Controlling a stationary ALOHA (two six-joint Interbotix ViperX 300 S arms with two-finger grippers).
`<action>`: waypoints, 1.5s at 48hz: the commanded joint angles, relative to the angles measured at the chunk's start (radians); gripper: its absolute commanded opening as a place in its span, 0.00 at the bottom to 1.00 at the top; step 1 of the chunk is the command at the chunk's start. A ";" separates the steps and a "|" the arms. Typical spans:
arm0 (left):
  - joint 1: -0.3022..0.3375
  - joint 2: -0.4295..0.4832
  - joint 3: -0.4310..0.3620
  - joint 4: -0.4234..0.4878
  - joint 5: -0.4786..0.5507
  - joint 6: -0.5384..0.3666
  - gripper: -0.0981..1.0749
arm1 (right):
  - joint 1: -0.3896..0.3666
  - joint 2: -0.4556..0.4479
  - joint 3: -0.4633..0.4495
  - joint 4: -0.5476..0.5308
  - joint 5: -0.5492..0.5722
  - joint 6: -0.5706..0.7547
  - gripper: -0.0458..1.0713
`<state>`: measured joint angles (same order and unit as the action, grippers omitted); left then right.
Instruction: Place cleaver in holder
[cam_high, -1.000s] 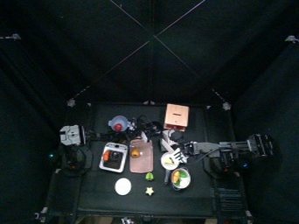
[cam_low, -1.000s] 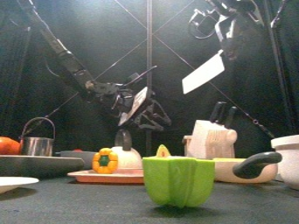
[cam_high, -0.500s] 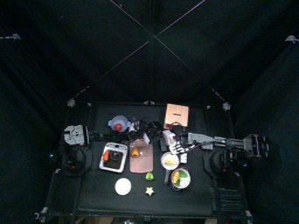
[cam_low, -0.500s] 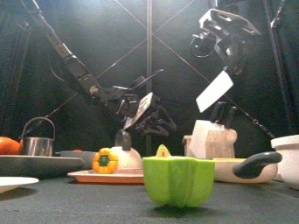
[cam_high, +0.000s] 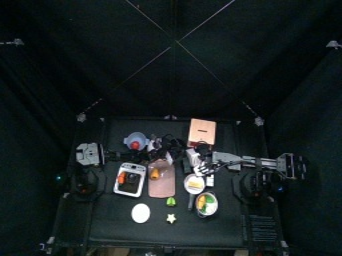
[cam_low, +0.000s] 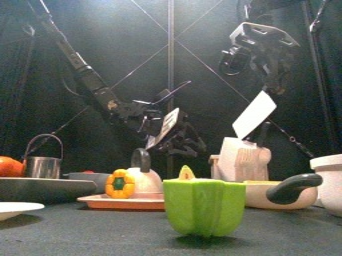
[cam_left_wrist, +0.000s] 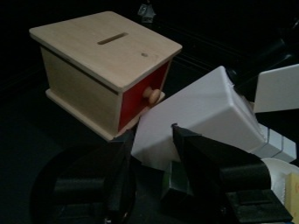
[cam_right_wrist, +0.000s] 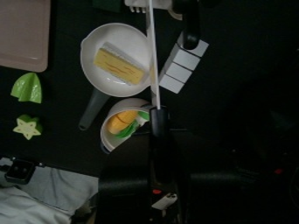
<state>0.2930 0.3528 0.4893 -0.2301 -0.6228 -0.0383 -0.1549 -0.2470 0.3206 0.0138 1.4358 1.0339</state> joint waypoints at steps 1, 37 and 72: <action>0.003 0.000 -0.031 0.002 -0.003 -0.003 0.76 | 0.000 -0.006 -0.012 0.026 -0.028 -0.025 0.39; -0.029 0.046 -0.083 0.048 0.003 -0.003 0.76 | -0.011 0.000 -0.018 0.026 -0.035 -0.035 0.39; -0.025 0.072 -0.109 0.048 0.002 -0.003 0.76 | -0.012 -0.023 -0.003 0.021 -0.021 -0.034 0.39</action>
<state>0.2654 0.4418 0.4065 -0.1856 -0.6167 -0.0430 -0.1626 -0.2408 0.3252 0.0337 1.4128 0.9986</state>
